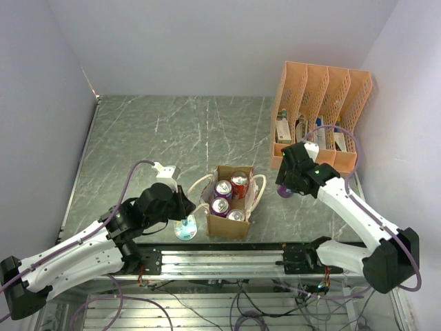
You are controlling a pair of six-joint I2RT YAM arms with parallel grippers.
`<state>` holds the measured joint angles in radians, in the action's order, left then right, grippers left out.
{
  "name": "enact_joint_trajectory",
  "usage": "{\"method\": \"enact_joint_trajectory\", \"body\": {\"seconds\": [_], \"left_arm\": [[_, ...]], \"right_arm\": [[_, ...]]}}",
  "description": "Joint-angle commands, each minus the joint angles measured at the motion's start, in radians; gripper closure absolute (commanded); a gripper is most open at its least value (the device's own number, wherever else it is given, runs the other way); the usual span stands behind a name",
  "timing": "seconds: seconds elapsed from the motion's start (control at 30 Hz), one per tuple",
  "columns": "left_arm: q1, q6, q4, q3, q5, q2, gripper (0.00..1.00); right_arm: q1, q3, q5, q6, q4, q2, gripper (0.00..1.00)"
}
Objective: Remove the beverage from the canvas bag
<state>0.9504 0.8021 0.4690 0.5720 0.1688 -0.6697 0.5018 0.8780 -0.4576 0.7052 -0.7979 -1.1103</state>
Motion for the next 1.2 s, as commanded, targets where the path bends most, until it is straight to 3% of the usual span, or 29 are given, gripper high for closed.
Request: {"method": "enact_joint_trajectory", "body": {"seconds": [0.0, 0.33, 0.53, 1.17], "left_arm": [[-0.003, 0.015, 0.013, -0.017, -0.017, 0.016, 0.93], [-0.003, 0.014, 0.016, -0.019, -0.016, 0.019, 0.93], [-0.003, 0.016, 0.006, -0.032, -0.019, 0.022, 0.93], [-0.004, 0.015, 0.021, -0.036, -0.011, 0.04, 0.93]], "right_arm": [[-0.088, 0.058, 0.124, -0.074, 0.109, -0.039, 1.0], [-0.156, 0.107, 0.16, -0.04, 0.125, -0.161, 1.0], [-0.156, 0.117, 0.081, -0.053, 0.11, -0.221, 1.0], [-0.157, 0.16, 0.135, -0.061, 0.12, -0.32, 1.0]]}}
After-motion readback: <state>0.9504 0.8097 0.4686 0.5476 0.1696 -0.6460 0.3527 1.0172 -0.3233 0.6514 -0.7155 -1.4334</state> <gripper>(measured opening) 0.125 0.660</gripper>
